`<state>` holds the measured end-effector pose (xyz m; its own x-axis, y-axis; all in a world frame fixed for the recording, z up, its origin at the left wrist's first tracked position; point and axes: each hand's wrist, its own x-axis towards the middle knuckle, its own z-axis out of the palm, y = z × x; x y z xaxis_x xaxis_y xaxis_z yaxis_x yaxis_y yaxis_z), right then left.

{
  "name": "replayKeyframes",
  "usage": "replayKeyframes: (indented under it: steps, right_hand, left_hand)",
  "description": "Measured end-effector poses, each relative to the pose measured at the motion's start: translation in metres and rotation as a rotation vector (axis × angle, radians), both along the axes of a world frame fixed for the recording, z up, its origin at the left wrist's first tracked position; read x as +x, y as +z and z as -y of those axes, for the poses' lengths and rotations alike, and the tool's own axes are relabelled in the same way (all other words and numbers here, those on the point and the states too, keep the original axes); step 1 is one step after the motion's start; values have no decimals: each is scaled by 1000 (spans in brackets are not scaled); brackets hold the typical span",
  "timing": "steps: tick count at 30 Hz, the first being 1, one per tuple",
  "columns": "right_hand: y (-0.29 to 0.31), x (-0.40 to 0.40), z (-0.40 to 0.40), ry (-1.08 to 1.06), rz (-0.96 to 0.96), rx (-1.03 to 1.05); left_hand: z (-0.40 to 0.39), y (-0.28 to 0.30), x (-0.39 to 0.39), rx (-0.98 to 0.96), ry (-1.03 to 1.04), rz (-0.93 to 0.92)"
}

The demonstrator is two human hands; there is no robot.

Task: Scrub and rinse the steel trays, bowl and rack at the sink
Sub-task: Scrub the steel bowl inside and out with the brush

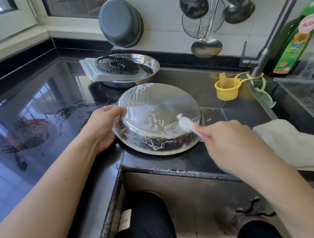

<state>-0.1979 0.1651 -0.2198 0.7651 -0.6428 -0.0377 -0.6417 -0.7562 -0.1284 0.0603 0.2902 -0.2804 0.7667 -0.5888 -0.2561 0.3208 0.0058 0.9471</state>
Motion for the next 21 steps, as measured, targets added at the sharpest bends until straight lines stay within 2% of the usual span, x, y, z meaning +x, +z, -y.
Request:
replayKeyframes:
  steps: [3, 8, 13, 15, 18, 21]
  right_hand:
    - [-3, -3, -12, 103, 22, 77]
    - [-12, -2, 31, -102, 94, 49]
    - [-13, -12, 5, 20, 122, 106]
    - [-14, -12, 17, -20, 123, 119]
    - [-17, -6, 52, -163, 96, 32]
    - [-13, -3, 47, -95, 81, 74]
  left_hand:
    - [-1, -2, 2, -6, -65, 4]
    - [-1, -2, 3, -12, -88, -19]
    - [-2, -2, 5, -7, -110, -25]
    - [-2, -3, 5, -19, -107, -28]
    - [-1, -3, 4, -33, -85, -34]
    - [-1, -2, 3, -43, -77, -44]
